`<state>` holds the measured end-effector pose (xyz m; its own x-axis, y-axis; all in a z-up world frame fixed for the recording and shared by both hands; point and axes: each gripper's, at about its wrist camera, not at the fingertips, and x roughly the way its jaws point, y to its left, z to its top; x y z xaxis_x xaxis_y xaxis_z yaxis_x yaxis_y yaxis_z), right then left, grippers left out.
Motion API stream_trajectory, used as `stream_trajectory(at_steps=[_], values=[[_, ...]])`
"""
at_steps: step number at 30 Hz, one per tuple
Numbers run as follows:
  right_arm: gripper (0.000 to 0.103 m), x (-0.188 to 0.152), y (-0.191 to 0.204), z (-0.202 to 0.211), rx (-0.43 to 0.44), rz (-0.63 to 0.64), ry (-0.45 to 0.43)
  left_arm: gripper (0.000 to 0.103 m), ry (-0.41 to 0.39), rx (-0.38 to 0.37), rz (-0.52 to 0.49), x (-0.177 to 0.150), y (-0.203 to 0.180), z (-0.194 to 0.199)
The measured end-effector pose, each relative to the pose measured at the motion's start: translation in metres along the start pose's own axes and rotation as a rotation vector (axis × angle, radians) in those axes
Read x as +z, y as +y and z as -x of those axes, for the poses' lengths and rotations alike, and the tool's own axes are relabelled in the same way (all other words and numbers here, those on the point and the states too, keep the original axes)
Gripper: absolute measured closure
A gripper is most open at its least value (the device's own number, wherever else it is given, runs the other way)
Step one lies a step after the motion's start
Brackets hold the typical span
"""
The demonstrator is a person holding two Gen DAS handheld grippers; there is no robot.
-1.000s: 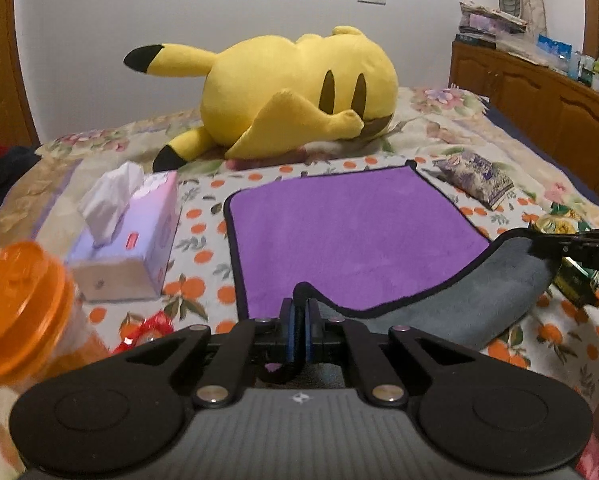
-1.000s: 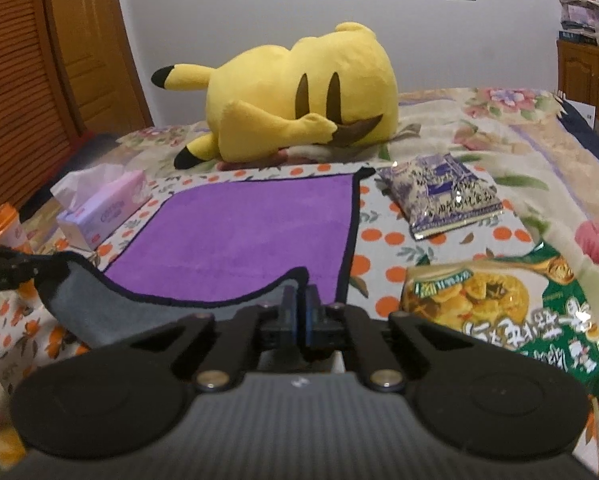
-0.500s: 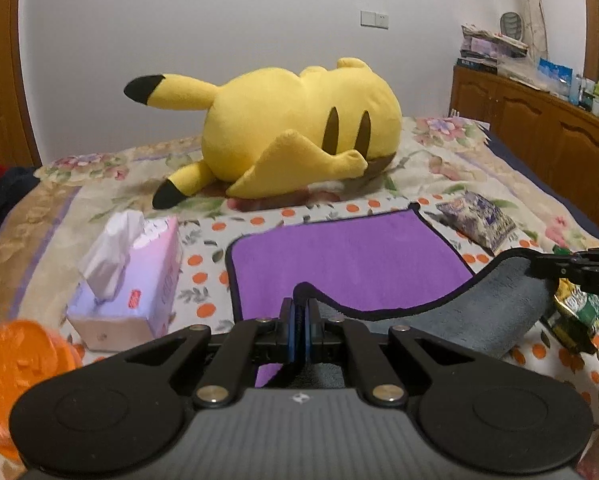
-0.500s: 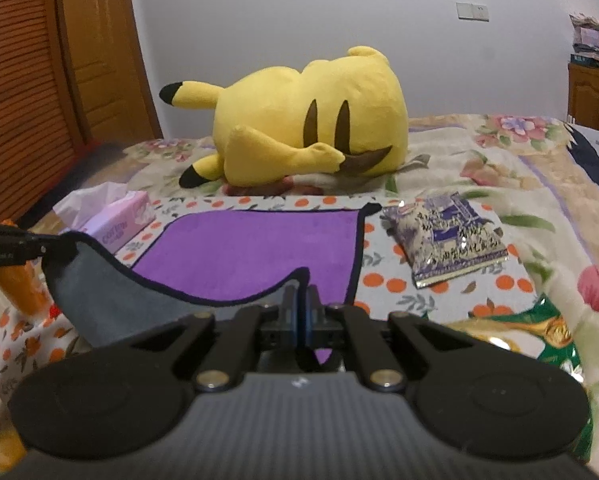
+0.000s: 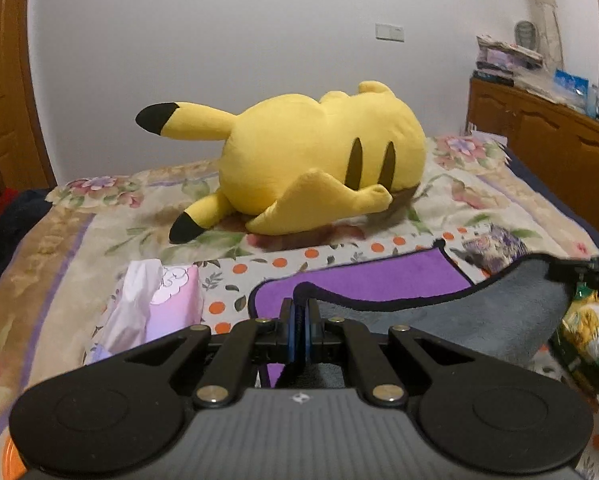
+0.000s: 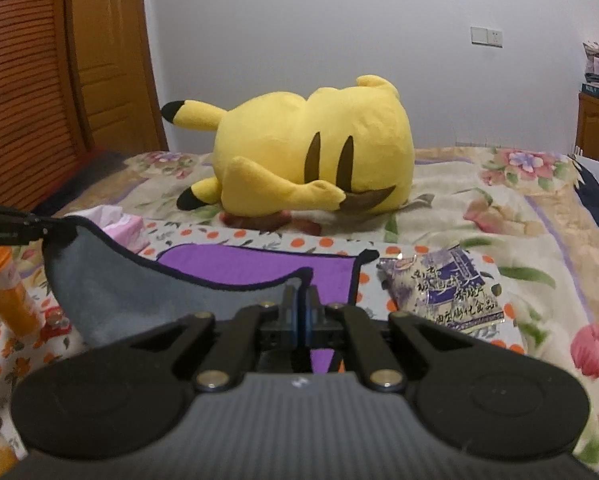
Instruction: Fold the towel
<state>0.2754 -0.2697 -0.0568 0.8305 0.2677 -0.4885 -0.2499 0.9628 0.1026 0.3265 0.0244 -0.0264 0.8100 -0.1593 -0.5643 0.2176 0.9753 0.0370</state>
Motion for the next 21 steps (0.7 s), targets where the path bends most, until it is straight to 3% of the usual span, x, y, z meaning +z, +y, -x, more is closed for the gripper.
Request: stream_trajectory(at_steps=[21], values=[[0.099,0.034,-0.009,-0.052,-0.025,0.065,-0.058,0.097,-0.043,0.086,-0.019,0.045,0.014,-0.060]])
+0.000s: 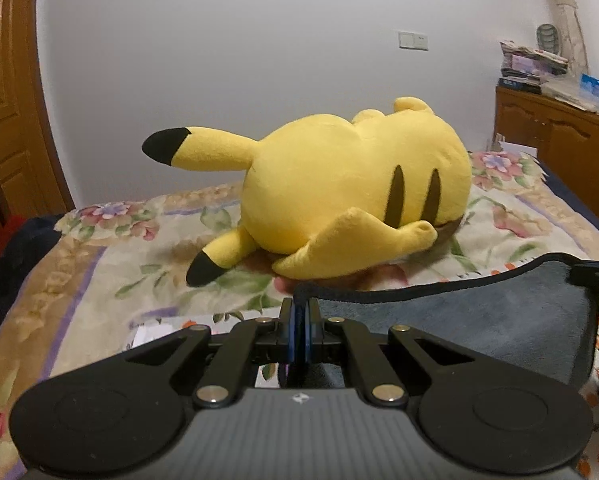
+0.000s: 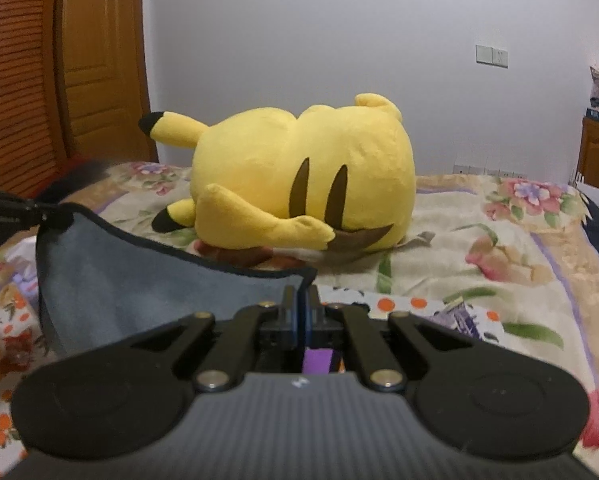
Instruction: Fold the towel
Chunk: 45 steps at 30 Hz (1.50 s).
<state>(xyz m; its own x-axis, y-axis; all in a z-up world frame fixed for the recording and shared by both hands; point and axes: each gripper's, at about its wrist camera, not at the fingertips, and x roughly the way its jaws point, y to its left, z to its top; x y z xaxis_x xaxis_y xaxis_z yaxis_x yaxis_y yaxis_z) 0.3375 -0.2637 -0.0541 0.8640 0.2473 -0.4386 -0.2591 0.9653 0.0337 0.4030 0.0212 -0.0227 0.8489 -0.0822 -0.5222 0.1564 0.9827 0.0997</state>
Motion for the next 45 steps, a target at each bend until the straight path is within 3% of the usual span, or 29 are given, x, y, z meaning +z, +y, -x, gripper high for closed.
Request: stream_trajectory(at_steps=[9,20,28,31,33,35,36,37,38,45], values=[[0.099,0.004,-0.007,-0.038,-0.052,-0.015,0.018,0.097,-0.028,0.050,0.026,0.008,-0.007,-0.031],[0.099,-0.004,0.002,-0.073,-0.077,0.034,0.068,0.097,0.038,0.090,-0.002,0.002,-0.017,-0.073],[0.098,-0.022,0.003,-0.085,-0.100,0.062,0.123,0.096,0.096,0.109,-0.074,-0.015,-0.027,-0.095],[0.098,-0.025,0.004,-0.085,-0.106,0.069,0.130,0.091,0.105,0.108,-0.079,-0.019,-0.028,-0.100],[0.093,-0.025,0.006,-0.086,-0.119,0.065,0.137,0.083,0.106,0.106,-0.082,-0.021,-0.029,-0.101],[0.087,-0.024,0.007,-0.086,-0.110,0.060,0.149,0.067,0.101,0.104,-0.083,-0.021,-0.031,-0.099],[0.076,-0.023,0.010,-0.085,-0.115,0.071,0.149,0.063,0.101,0.098,-0.080,-0.021,-0.031,-0.098],[0.057,-0.024,0.011,-0.084,-0.123,0.074,0.143,0.056,0.100,0.091,-0.073,-0.021,-0.031,-0.097],[0.048,-0.024,0.013,-0.080,-0.125,0.071,0.133,0.050,0.101,0.085,-0.067,-0.021,-0.031,-0.095],[0.045,-0.023,0.019,-0.055,-0.077,0.028,0.122,0.034,0.106,0.052,-0.062,-0.021,-0.044,-0.075]])
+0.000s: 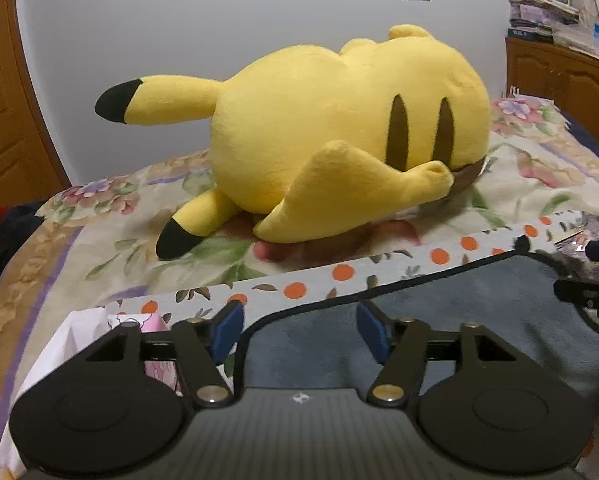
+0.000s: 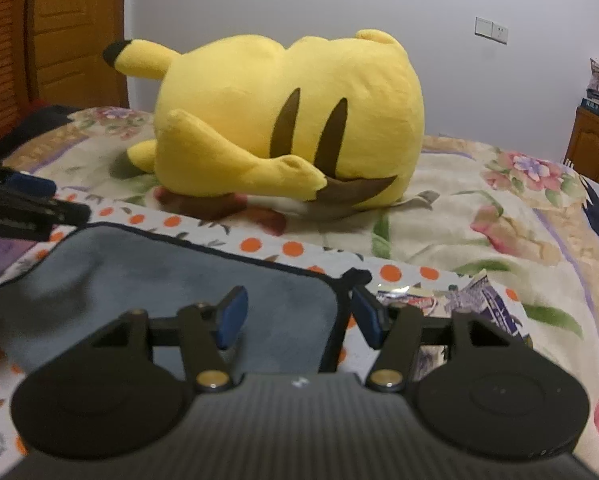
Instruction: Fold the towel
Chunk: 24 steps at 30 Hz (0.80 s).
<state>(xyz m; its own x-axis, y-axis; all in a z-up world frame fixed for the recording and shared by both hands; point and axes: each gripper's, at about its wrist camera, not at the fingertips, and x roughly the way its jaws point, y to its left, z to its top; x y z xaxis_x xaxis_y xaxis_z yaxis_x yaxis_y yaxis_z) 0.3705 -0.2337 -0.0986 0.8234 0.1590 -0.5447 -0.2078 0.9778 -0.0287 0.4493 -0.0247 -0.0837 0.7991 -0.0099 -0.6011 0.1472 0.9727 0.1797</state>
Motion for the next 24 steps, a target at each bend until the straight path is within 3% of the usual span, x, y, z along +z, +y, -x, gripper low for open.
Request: stream_trajectory(at_steps=[6,15,24], values=[[0.044,0.007,0.005,0.036,0.021,-0.033,-0.023,0.030,-0.016,-0.031,-0.015,0.005,-0.013,0.035],[0.043,0.022,0.012,0.096,0.020,-0.056,-0.076,0.021,-0.061,-0.019,-0.021,0.019,-0.016,0.095],[0.041,0.022,0.021,0.142,0.005,-0.082,-0.116,0.018,-0.074,-0.024,-0.015,0.009,-0.012,0.146]])
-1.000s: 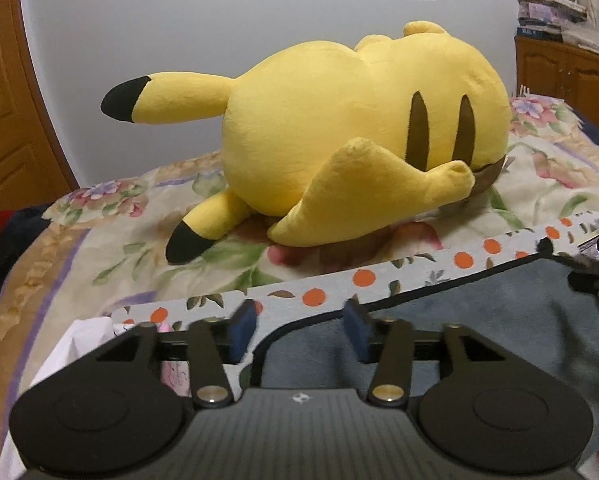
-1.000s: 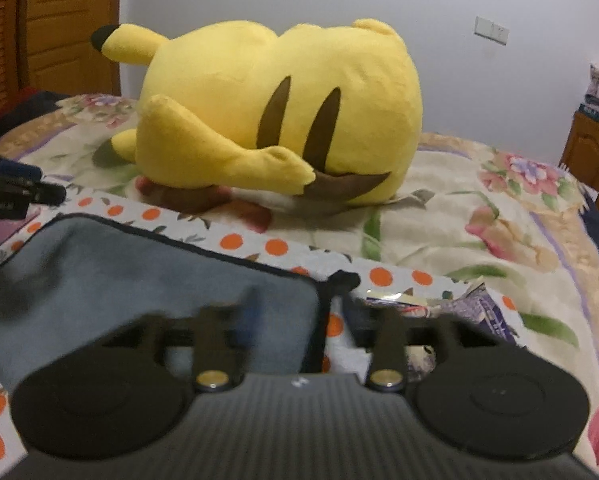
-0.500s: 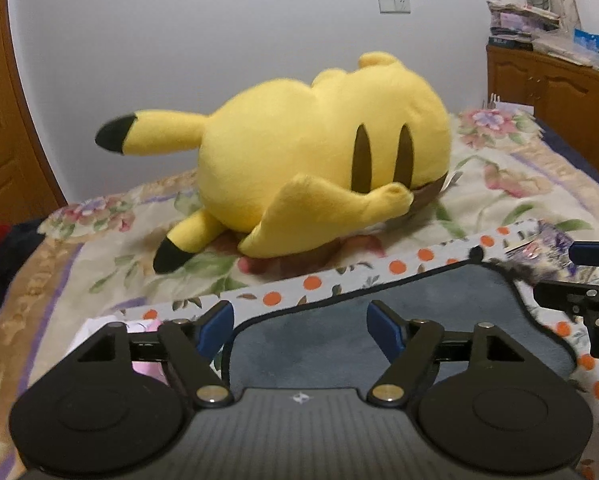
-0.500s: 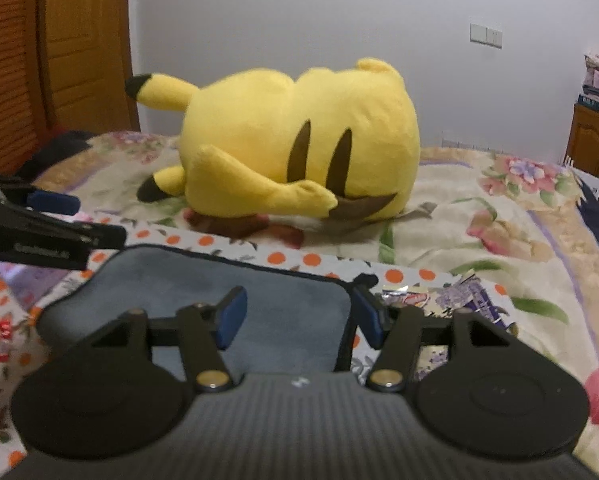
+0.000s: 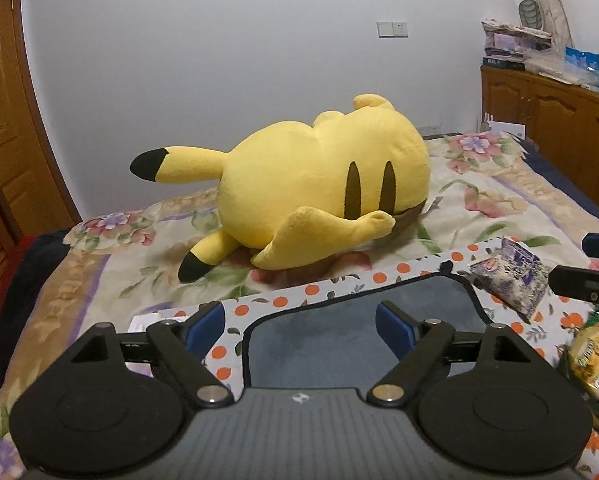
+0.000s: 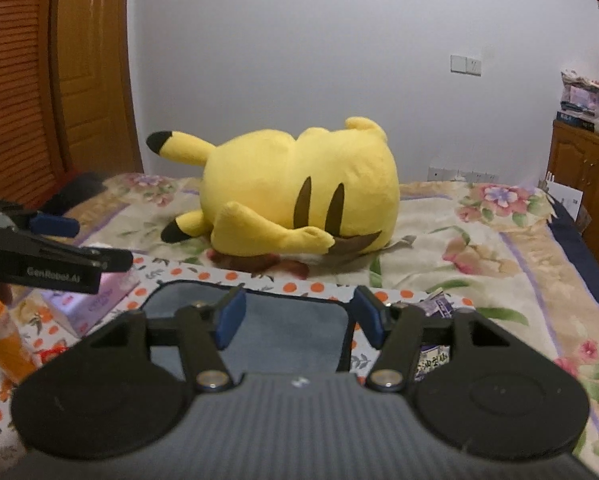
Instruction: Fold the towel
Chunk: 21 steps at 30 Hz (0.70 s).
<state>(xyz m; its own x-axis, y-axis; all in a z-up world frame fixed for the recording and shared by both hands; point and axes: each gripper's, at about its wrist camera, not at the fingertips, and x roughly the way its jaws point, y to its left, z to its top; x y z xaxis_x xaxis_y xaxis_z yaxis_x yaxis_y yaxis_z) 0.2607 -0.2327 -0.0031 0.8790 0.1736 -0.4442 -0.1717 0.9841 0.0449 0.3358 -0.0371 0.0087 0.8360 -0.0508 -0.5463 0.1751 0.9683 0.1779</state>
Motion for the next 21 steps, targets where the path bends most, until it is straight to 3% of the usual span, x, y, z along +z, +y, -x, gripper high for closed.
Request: stream_trajectory(at_steps=[11,13,17,19,21], values=[[0.026,-0.003,0.014,0.040,-0.009,-0.010,-0.016,0.001,-0.051,-0.005,0.003,-0.002,0.005,0.055],[0.015,-0.003,0.016,0.045,-0.011,-0.015,-0.018,0.000,-0.057,-0.023,0.001,-0.003,0.005,0.062],[0.009,-0.006,0.017,0.054,-0.011,-0.023,-0.017,0.000,-0.046,-0.055,0.000,-0.003,0.005,0.074],[0.000,-0.007,0.017,0.058,-0.016,-0.031,-0.013,0.000,-0.043,-0.060,0.009,-0.004,0.005,0.080],[0.000,-0.008,0.017,0.063,-0.021,-0.035,-0.011,0.000,-0.044,-0.072,0.017,-0.005,0.005,0.088]])
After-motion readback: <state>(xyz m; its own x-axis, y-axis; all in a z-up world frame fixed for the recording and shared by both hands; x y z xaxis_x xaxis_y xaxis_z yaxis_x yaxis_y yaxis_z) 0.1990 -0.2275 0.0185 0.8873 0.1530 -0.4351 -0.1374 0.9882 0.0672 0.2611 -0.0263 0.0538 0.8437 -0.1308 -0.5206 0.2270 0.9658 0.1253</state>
